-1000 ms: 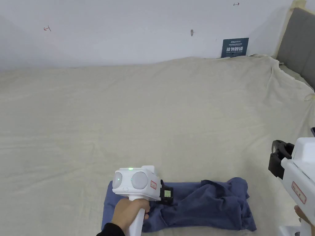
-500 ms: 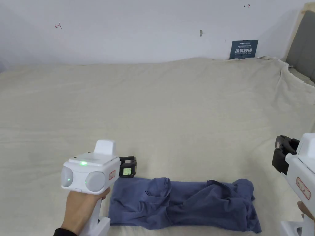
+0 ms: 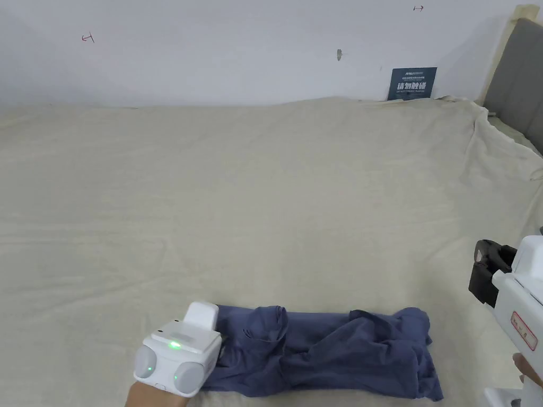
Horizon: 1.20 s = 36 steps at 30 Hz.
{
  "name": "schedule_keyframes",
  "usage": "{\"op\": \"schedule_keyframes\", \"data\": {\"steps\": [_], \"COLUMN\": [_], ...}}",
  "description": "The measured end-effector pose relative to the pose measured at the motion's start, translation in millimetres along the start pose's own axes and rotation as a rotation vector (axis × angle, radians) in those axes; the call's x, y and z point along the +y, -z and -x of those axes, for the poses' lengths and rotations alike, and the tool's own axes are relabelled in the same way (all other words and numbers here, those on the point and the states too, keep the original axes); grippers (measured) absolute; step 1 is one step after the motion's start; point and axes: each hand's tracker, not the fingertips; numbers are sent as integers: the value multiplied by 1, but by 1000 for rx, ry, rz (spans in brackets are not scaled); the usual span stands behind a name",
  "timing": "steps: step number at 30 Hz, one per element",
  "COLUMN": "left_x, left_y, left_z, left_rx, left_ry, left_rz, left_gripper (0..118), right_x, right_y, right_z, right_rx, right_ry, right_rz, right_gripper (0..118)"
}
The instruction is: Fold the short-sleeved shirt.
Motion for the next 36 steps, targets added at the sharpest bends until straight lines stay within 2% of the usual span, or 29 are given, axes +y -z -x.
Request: {"op": "schedule_keyframes", "data": {"steps": [3,6,8,13,22,29,36], "left_x": [-4,-2,2,5,6,37,74], "left_y": [10,4,0,-4,-1,-33,-73], "left_z": [-23,-42,-52,-91,-107,-70,27], "left_rx": [-39,-53,-132,-176,-155,-231,-379], "left_ry": [19,40,15,77,101,-60,-297], "left_rz": [36,5,-15,-33,-35,-98,-98], "left_gripper": [0,0,0,0,0,0,0], "right_x": [-2,-4,-4,-5,-7,-3,3], "right_y": [-1,-3,-4,-5,-9,-10,-7], "right_z": [-5,-11,-14,-19,-25,-25,-15], "right_rx": [-11,-24,-31,-41,-49,-45,-26], "right_ry": [3,5,7,16,21,19,17], "right_rz": [6,11,12,13,12,6,-10], "right_gripper": [0,0,0,0,0,0,0]}}
